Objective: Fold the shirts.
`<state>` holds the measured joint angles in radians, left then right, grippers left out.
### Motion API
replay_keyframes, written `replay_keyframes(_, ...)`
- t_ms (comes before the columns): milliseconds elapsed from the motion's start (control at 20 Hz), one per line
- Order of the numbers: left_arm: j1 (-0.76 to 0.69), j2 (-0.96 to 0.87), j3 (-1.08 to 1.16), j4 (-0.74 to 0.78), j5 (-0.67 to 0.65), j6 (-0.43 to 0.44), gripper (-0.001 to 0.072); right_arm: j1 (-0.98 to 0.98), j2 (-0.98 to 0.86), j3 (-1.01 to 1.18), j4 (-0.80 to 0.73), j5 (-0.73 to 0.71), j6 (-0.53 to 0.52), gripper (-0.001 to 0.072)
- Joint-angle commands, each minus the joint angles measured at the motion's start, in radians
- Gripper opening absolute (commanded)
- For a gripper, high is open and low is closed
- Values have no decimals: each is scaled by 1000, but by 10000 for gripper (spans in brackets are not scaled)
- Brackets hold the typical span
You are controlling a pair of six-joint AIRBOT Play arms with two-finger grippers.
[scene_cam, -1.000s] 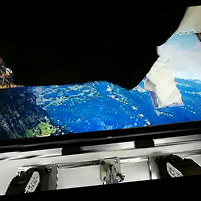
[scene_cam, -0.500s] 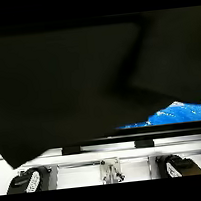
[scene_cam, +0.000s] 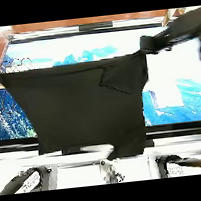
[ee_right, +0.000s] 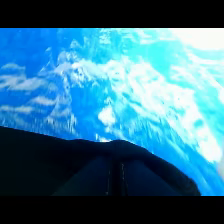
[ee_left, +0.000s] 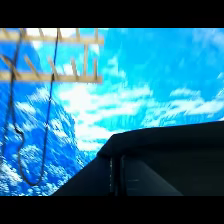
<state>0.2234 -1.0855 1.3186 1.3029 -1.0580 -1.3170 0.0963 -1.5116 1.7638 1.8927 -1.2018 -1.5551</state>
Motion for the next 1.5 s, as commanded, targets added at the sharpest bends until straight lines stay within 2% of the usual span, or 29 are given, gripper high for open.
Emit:
replay_keyframes(0, -7, -235, -22, -72, 116, -19, 34, 24, -218, -26, 82, 350, 15, 68)
replay_keyframes(150, -7, -357, -22, -156, 291, -20, 34, 32, -306, -26, 93, 489, 19, 69)
replay_keyframes(250, -8, -417, -22, -223, 377, -19, 34, 39, -347, -26, 92, 475, 18, 69)
replay_keyframes(400, -19, -480, -23, -248, 383, -10, 34, 56, -388, -26, 87, 381, 13, 69)
replay_keyframes(550, -23, -489, -22, -245, 300, 63, 34, 47, -372, -26, 73, 254, -36, 69)
replay_keyframes(650, -14, -476, -21, -238, 138, 128, 34, 35, -334, -26, 0, 119, -43, 69)
replay_keyframes(750, -4, -472, -21, -154, -68, 127, 33, 30, -297, -26, -89, -46, -38, 69)
replay_keyframes(850, 7, -475, -22, -51, -197, 105, 33, 30, -282, -26, -145, -180, -19, 68)
replay_keyframes(950, 19, -476, -24, -11, -218, 94, 33, 35, -283, -54, -131, -200, 3, 69)
replay_keyframes(1300, 19, -531, -24, -34, -147, 89, 33, 82, -322, -103, -101, -194, 48, 69)
replay_keyframes(1350, 19, -536, -24, -48, -141, 89, 34, 82, -322, -103, -90, -195, 57, 99)
replay_keyframes(1400, 19, -536, -24, -56, -139, 89, 37, 82, -319, -103, -82, -199, 61, 301)
replay_keyframes(1450, 19, -534, -19, -57, -150, 89, 157, 81, -312, -103, -76, -215, 58, 526)
